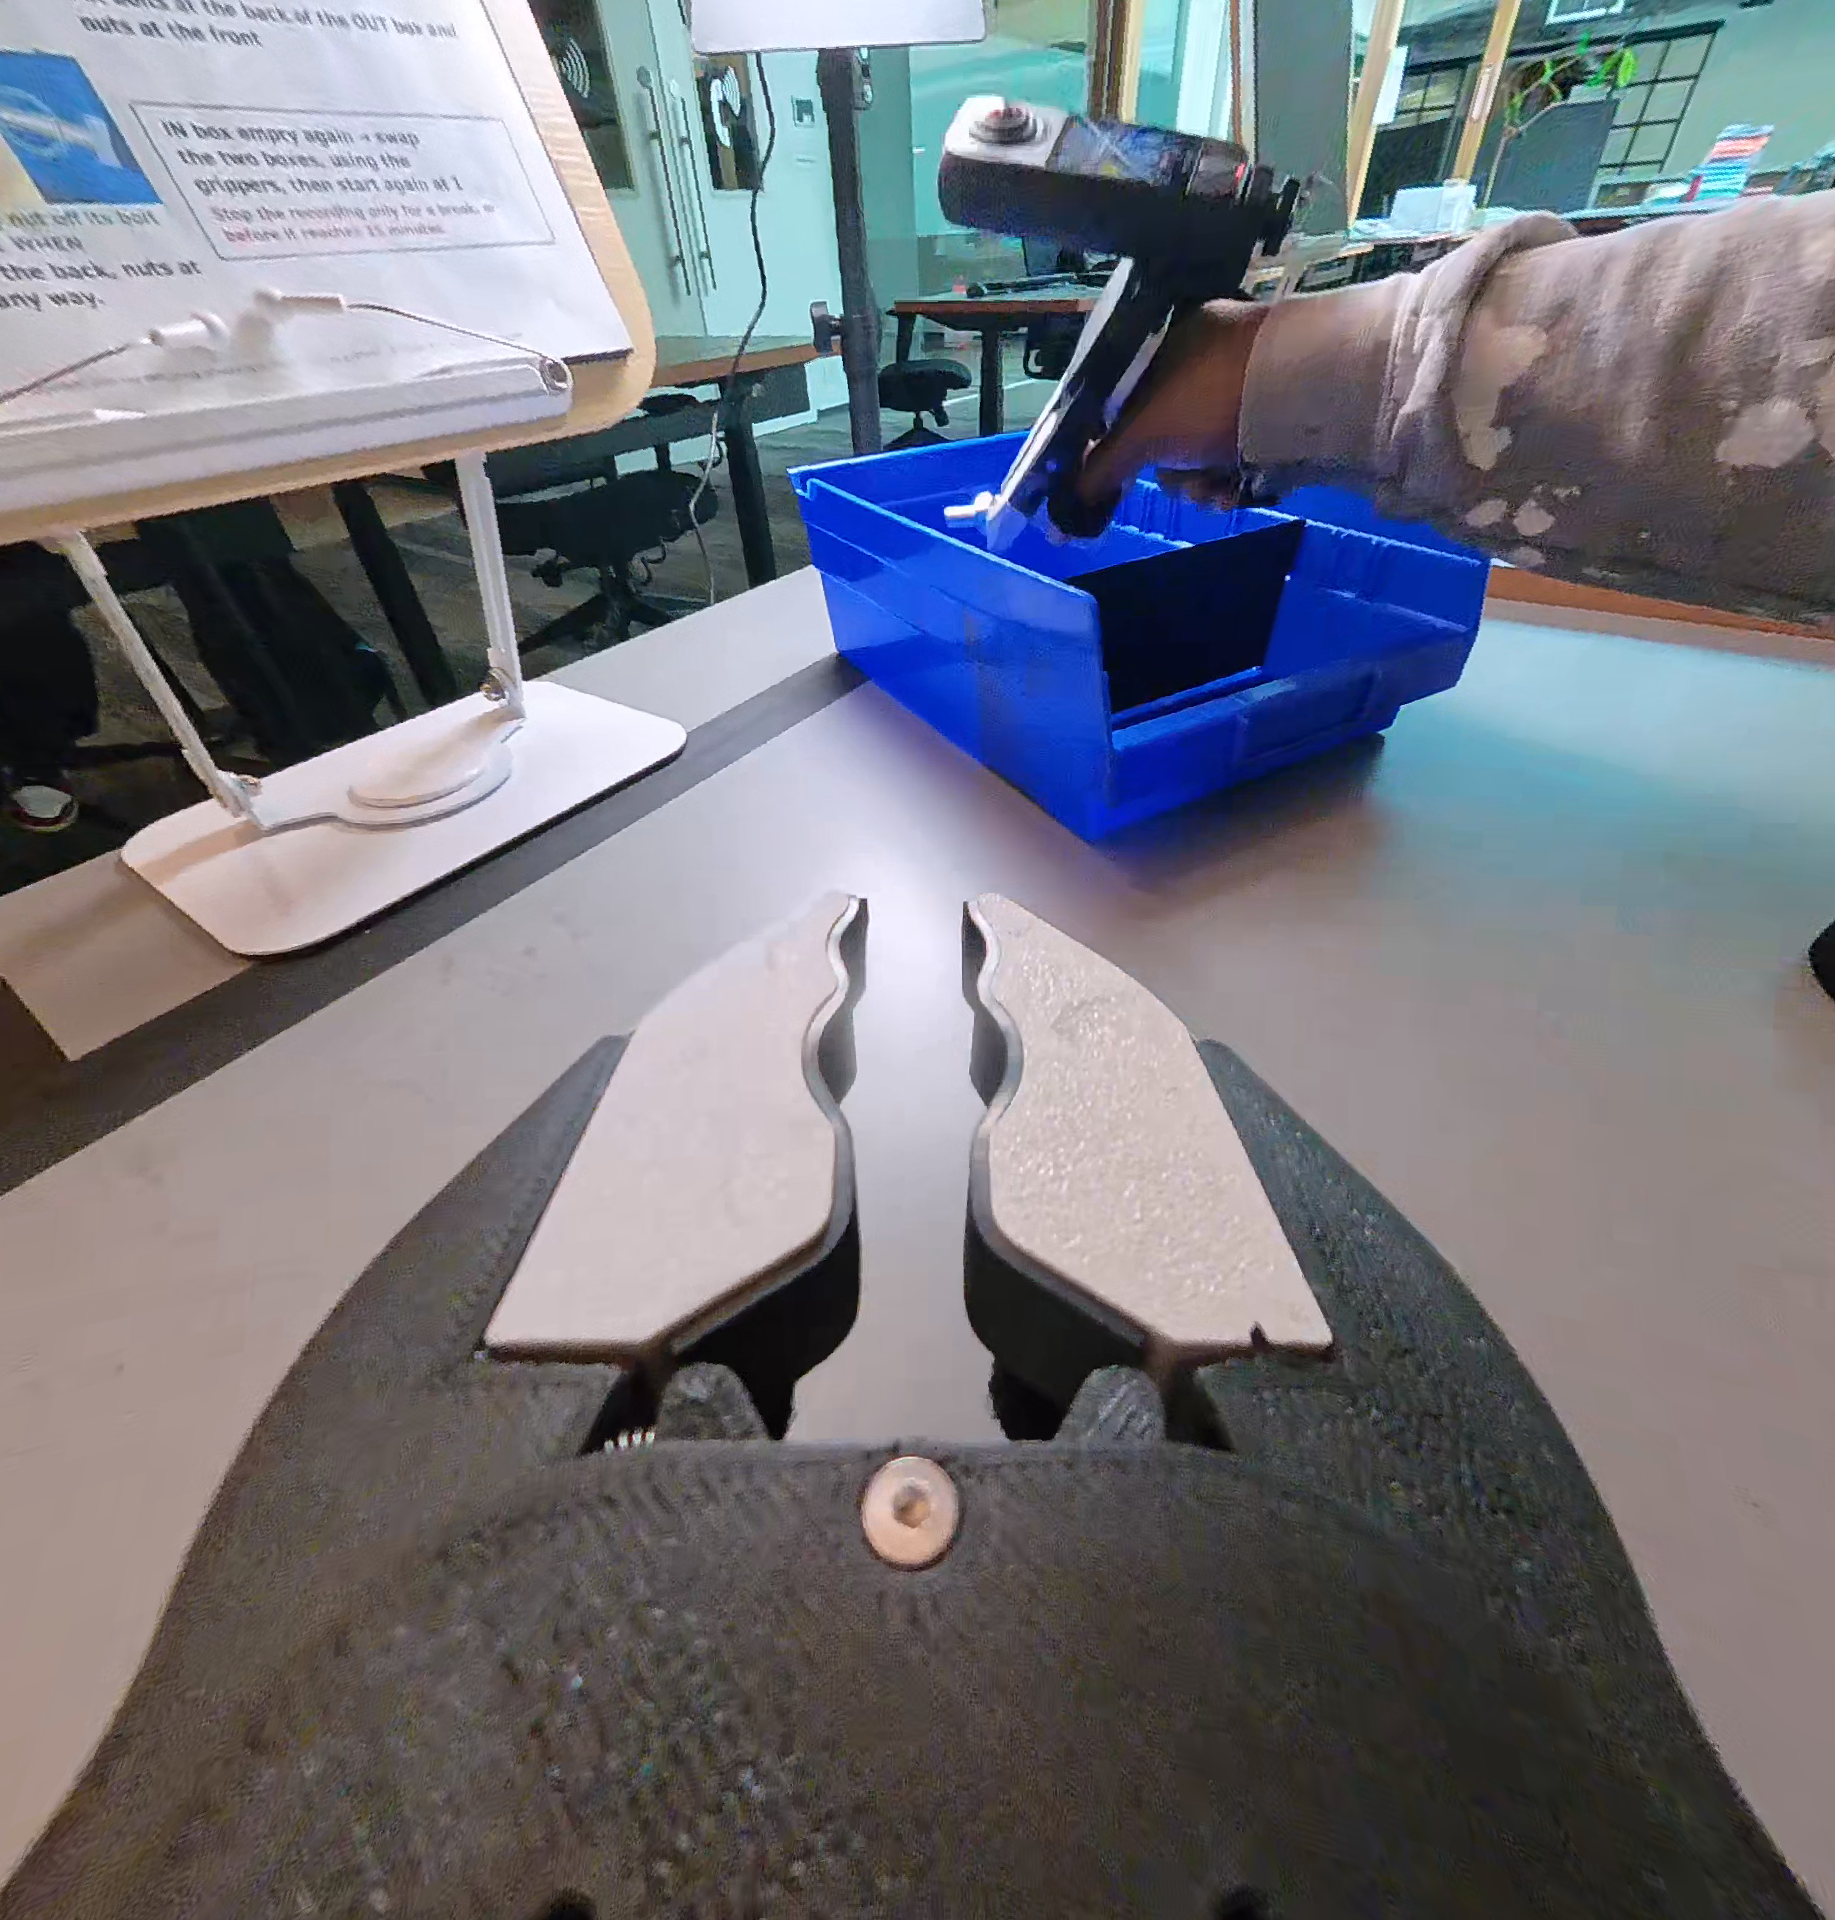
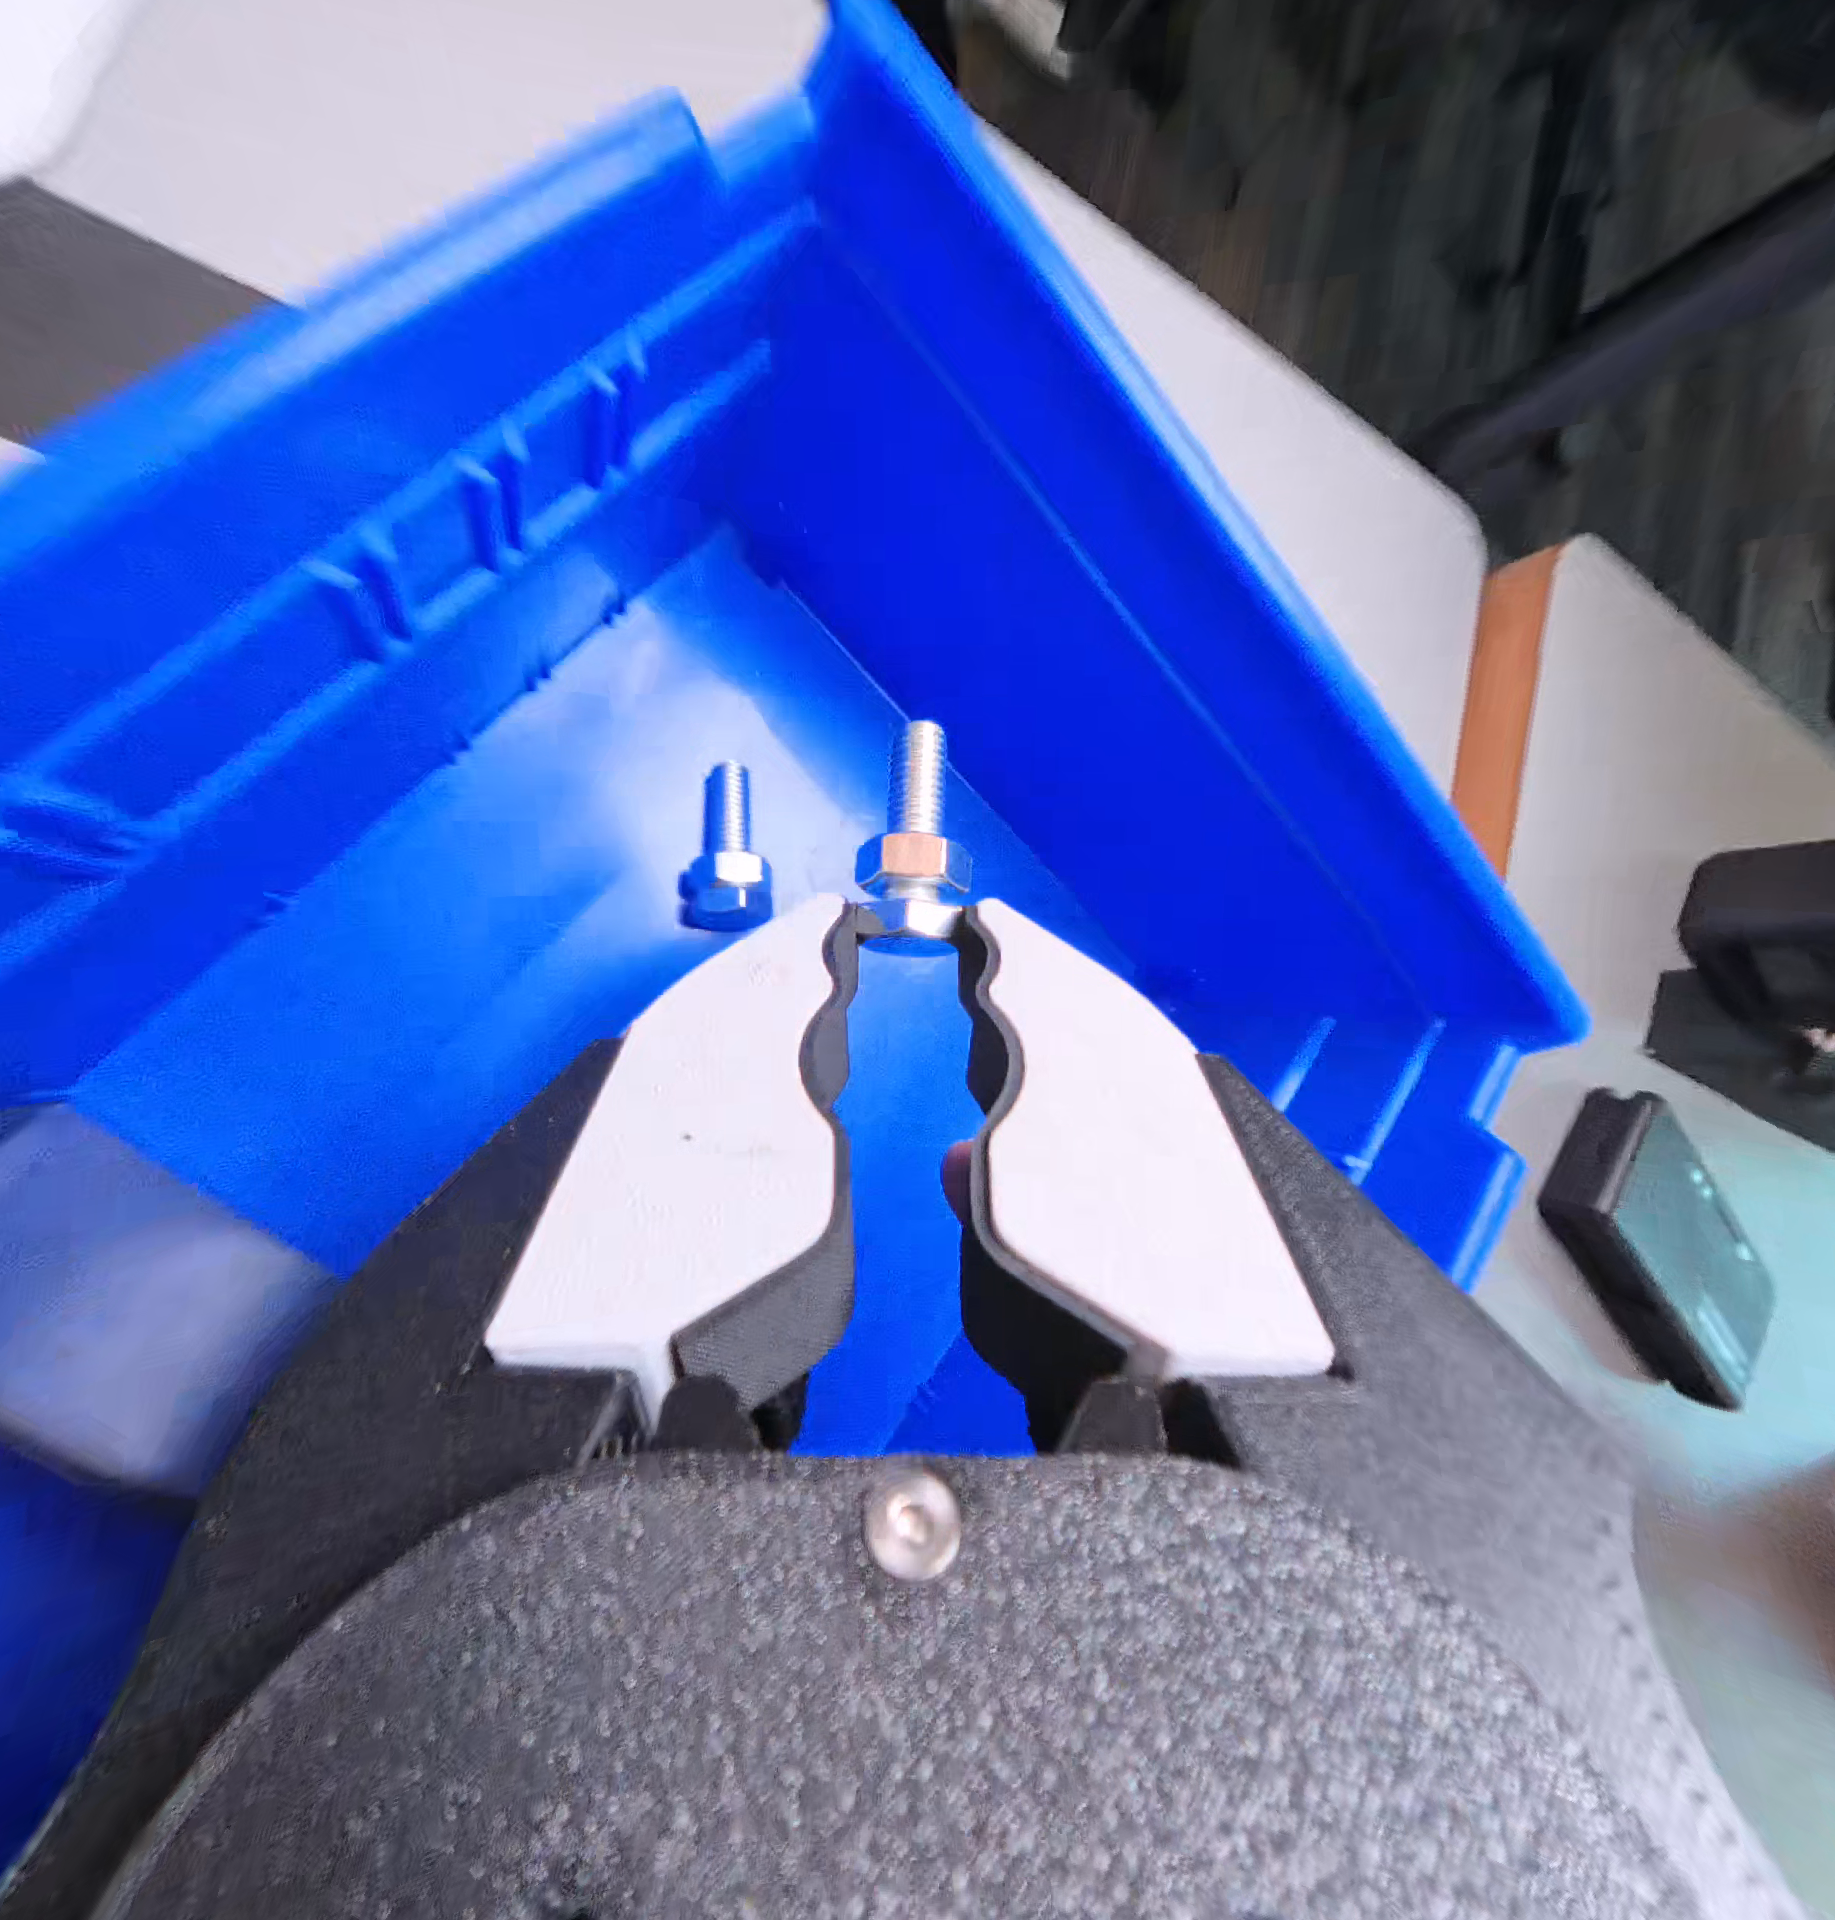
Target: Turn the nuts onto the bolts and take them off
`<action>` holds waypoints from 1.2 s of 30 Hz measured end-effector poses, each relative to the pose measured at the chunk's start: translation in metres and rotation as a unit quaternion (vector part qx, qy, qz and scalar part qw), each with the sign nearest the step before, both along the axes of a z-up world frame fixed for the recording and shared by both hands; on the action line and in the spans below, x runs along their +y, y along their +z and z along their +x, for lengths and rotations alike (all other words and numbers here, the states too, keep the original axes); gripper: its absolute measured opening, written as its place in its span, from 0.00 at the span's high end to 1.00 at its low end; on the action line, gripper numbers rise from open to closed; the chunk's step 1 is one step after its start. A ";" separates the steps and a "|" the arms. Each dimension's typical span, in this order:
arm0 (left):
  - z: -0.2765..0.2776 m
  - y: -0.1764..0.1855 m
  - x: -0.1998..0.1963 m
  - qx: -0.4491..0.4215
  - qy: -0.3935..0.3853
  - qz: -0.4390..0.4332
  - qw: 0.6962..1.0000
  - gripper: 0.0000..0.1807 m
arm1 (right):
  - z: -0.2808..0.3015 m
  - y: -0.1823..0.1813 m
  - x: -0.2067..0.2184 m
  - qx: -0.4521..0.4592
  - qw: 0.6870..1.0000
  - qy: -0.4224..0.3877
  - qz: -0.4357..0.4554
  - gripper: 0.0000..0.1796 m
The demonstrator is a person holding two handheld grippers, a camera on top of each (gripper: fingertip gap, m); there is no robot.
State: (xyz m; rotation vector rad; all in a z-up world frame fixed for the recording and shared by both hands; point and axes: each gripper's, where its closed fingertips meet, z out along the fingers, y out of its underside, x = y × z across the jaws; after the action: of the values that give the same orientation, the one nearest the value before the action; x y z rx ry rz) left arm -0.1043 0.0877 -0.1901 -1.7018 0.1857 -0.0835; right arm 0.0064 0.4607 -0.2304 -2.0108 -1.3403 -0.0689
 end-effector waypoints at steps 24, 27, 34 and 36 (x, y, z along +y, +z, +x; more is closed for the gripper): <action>-0.062 0.048 -0.020 -0.028 0.075 0.050 0.996 0.89 | -0.012 0.108 -0.259 0.387 0.886 0.249 -0.055 0.85; -0.105 0.086 -0.044 -0.005 0.128 0.056 0.990 0.89 | 0.000 0.068 -0.319 0.385 0.871 0.285 -0.112 0.86; -0.275 0.103 -0.093 -0.050 0.290 -0.083 0.952 0.86 | 0.005 0.027 -0.358 0.386 0.852 0.328 -0.131 0.90; -0.324 0.081 -0.105 -0.050 0.333 -0.162 0.928 0.86 | 0.005 0.028 -0.358 0.394 0.848 0.328 -0.134 0.91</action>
State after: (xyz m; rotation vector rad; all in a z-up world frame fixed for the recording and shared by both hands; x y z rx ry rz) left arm -0.4283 -0.0173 -0.1086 -1.9996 -0.5139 0.3208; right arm 0.0113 0.1029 -0.2028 -1.3775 -1.4078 1.1828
